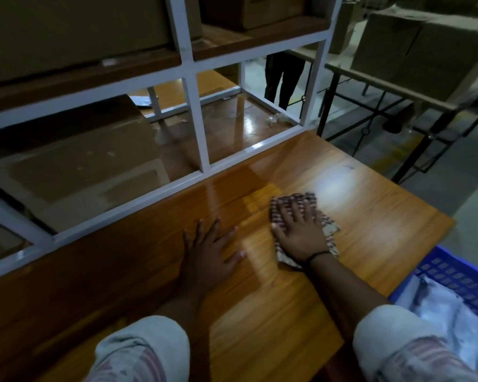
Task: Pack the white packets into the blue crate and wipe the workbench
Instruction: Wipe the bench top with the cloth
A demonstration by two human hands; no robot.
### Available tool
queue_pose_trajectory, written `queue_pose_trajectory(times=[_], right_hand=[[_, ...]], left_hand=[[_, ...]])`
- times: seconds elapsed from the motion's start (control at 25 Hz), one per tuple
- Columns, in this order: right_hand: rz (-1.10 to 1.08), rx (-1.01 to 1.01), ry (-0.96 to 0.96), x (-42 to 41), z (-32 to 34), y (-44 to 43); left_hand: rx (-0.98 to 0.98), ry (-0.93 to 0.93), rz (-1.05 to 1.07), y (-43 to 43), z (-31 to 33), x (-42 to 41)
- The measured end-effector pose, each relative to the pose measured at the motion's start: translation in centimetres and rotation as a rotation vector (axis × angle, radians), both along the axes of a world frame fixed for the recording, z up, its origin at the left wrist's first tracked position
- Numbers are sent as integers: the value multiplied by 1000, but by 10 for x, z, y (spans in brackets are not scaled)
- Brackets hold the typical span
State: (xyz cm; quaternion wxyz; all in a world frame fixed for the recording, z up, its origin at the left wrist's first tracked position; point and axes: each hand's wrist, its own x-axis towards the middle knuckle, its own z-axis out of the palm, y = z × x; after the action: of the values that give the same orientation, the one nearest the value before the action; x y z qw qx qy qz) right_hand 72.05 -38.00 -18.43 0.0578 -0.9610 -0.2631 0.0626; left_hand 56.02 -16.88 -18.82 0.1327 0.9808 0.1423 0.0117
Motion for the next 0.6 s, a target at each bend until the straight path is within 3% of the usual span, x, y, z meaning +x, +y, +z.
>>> queue_pose_trajectory(times=[0.08, 0.16, 0.36, 0.44, 0.6], right_hand=[[250, -31, -28, -11, 1, 13], [328, -44, -47, 3, 2, 15], [-63, 10, 6, 68, -1, 30], [-72, 21, -33, 58, -5, 53], [383, 11, -58, 34, -3, 83]], left_hand=[[-9, 1, 17, -1, 0, -1], [-11, 18, 30, -1, 1, -1], [12, 14, 42, -3, 4, 0], [11, 19, 42, -1, 1, 0], [18, 33, 55, 1, 2, 3]])
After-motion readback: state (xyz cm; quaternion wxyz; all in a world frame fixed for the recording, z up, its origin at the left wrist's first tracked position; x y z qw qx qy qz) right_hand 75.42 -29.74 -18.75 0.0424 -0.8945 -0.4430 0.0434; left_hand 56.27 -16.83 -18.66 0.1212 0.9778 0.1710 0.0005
